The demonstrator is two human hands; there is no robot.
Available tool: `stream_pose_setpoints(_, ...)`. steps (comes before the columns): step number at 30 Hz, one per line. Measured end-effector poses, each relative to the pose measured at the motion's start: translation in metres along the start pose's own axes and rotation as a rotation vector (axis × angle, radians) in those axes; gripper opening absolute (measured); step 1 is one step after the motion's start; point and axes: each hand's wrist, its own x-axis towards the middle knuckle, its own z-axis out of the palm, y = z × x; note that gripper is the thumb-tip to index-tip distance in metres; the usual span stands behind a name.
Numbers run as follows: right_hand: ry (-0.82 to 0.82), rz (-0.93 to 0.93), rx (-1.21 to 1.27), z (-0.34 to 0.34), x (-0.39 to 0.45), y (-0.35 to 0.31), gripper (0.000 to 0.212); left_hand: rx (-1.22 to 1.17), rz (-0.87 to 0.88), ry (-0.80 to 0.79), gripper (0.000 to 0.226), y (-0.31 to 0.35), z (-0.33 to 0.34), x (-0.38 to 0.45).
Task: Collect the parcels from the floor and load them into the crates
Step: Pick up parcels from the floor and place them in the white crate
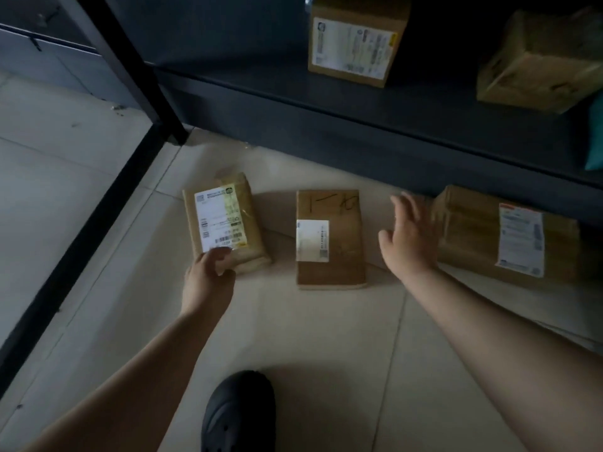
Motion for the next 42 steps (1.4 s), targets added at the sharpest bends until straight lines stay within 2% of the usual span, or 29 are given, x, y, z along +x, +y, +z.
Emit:
stream_pose_setpoints(3,-0.229,0.22,-0.028,-0.007,0.026,0.041,0.078,-0.1,-0.061,-0.019,0.032,-0.005,0.014,0.003)
stream_pose_setpoints(5,-0.395,0.333,-0.067,-0.01,0.04,0.068,0.088,-0.207,-0.125,-0.114,0.032,-0.03,0.016,0.011)
stream_pose_setpoints(8,-0.521,0.347,-0.147,-0.011,0.043,0.096,0.096,-0.177,-0.176,-0.25,0.03,-0.086,0.021,0.034)
stream_pose_setpoints(10,-0.53,0.306,-0.204,-0.011,0.04,0.102,0.097,-0.217,-0.177,-0.245,0.031,-0.086,0.009,0.036)
stream_pose_setpoints(12,-0.523,0.267,-0.227,-0.011,0.033,0.098,0.1,-0.203,-0.111,-0.229,0.025,-0.046,-0.008,0.017)
stream_pose_setpoints(17,-0.551,0.099,-0.243,0.007,-0.022,0.074,0.102,-0.176,-0.031,-0.203,0.034,-0.008,0.003,-0.003)
stream_pose_setpoints(19,-0.567,0.06,-0.269,0.011,-0.04,0.074,0.098,-0.214,-0.002,-0.258,0.031,0.018,0.015,-0.019)
stream_pose_setpoints(22,-0.572,0.027,-0.302,0.006,-0.045,0.078,0.095,-0.18,0.144,-0.357,0.034,0.052,0.045,-0.04)
stream_pose_setpoints(24,-0.527,0.031,-0.267,-0.001,-0.033,0.076,0.089,-0.166,0.19,-0.43,0.029,0.06,0.06,-0.051)
stream_pose_setpoints(26,-0.49,0.076,-0.247,-0.004,-0.016,0.071,0.093,-0.167,0.226,-0.448,0.028,0.064,0.07,-0.058)
stream_pose_setpoints(31,-0.441,0.401,-0.179,0.004,0.009,0.078,0.113,-0.156,0.209,-0.43,0.043,0.047,0.07,-0.065)
stream_pose_setpoints(33,-0.425,0.468,-0.142,0.006,0.011,0.086,0.116,-0.144,0.195,-0.411,0.041,0.038,0.064,-0.063)
stream_pose_setpoints(36,-0.416,0.414,-0.167,0.008,0.008,0.086,0.114,-0.091,0.178,-0.407,0.028,0.03,0.06,-0.058)
stream_pose_setpoints(42,-0.507,0.222,-0.308,0.007,-0.025,0.093,0.112,-0.07,0.169,-0.42,0.027,0.031,0.069,-0.05)
